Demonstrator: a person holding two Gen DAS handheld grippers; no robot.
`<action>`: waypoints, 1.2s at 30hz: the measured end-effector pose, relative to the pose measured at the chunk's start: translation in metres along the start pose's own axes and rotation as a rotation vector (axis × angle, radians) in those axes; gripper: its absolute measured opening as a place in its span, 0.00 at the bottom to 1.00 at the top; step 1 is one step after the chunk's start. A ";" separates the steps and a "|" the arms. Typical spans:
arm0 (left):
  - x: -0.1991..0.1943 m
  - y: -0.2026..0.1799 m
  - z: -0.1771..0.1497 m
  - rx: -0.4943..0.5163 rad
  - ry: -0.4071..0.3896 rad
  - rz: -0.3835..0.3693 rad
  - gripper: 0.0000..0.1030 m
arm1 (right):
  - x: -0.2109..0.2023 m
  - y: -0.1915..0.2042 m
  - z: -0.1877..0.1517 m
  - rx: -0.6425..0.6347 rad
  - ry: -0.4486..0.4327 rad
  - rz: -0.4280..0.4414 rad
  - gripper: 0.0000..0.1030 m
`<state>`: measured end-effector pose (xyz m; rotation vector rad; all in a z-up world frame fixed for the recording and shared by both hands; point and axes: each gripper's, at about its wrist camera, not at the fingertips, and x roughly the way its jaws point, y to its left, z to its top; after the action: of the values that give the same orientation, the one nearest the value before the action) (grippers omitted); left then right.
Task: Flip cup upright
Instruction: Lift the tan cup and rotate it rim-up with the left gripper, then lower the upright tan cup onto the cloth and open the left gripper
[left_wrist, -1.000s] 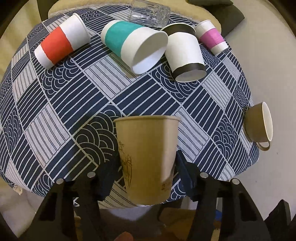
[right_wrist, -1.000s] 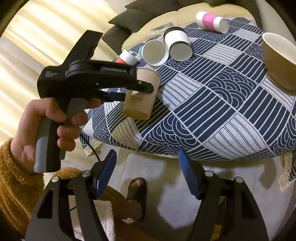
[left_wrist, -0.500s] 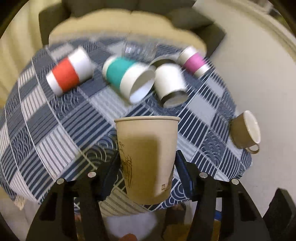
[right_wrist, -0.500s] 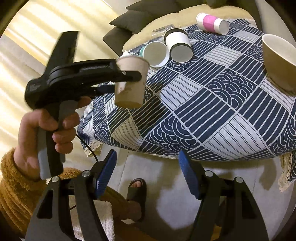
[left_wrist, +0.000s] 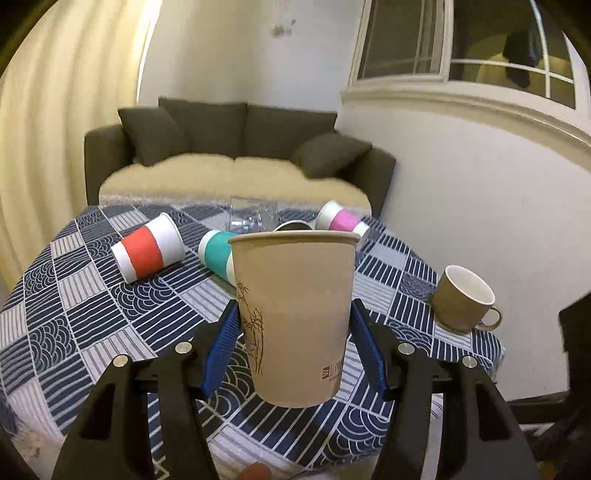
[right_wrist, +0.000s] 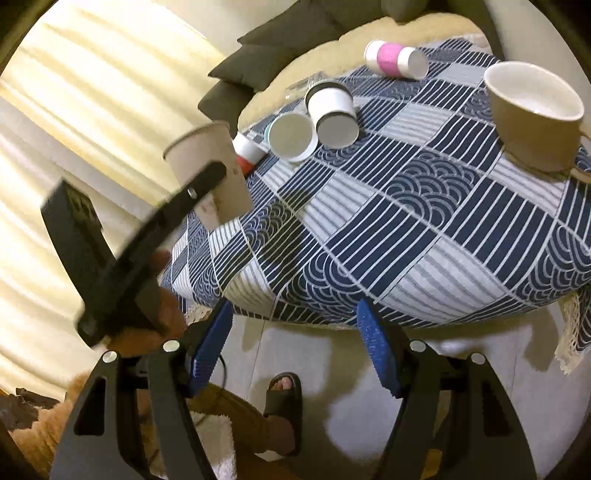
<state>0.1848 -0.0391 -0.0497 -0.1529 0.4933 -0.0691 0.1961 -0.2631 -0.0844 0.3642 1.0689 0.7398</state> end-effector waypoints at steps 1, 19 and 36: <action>-0.002 -0.001 -0.005 0.007 -0.032 0.005 0.56 | -0.003 0.001 0.001 -0.009 -0.016 0.005 0.68; 0.007 -0.019 -0.081 0.119 -0.298 0.314 0.58 | -0.002 0.011 0.005 -0.067 -0.053 -0.008 0.68; 0.014 -0.021 -0.098 0.121 -0.257 0.291 0.59 | 0.009 0.008 0.007 -0.060 -0.021 -0.036 0.70</action>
<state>0.1501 -0.0740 -0.1382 0.0302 0.2498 0.2030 0.2014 -0.2502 -0.0823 0.3003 1.0286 0.7333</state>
